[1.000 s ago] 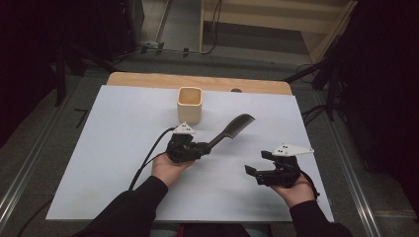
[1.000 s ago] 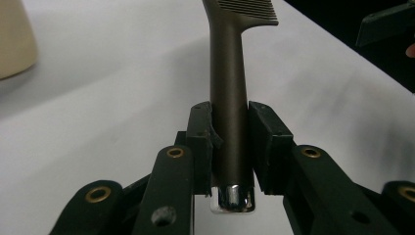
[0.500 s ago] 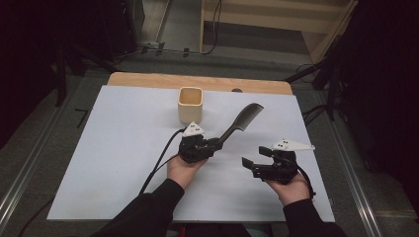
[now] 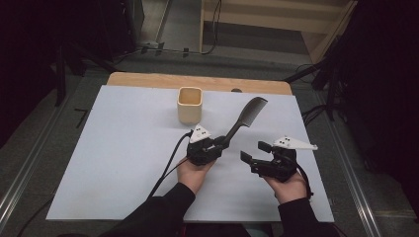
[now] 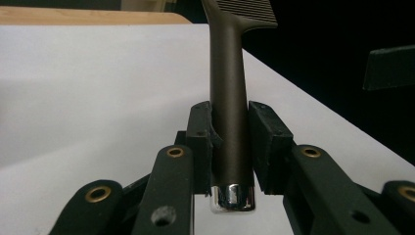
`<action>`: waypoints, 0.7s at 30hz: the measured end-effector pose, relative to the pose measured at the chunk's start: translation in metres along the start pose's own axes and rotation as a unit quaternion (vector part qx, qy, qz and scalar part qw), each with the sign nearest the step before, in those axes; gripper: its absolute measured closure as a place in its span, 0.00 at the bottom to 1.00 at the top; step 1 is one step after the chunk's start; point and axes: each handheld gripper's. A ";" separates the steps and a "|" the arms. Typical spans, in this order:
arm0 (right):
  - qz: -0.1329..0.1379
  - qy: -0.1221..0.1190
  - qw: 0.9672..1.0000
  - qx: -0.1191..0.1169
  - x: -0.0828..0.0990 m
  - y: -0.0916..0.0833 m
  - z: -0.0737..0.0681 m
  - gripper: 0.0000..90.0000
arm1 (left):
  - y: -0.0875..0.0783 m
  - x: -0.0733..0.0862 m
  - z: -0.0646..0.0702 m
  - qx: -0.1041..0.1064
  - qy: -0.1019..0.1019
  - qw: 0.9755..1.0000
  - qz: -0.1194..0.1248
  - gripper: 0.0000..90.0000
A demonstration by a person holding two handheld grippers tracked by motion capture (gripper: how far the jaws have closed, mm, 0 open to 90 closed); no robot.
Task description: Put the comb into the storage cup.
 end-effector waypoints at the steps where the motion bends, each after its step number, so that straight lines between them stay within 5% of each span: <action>1: 0.000 0.005 1.000 -0.005 -0.001 0.001 0.000 0.20 | 0.001 0.000 0.001 -0.002 -0.002 1.000 0.005 0.81; 21: 0.008 0.052 0.998 0.018 -0.019 0.016 0.007 0.24 | 0.008 0.005 0.015 -0.012 -0.007 0.998 0.066 0.81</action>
Point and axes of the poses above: each handheld gripper's, and its own axes: y roughly forward along the jaws, x roughly out of its underside, z roughly to its right, and after that the axes turned 4 degrees about -y, right-handed
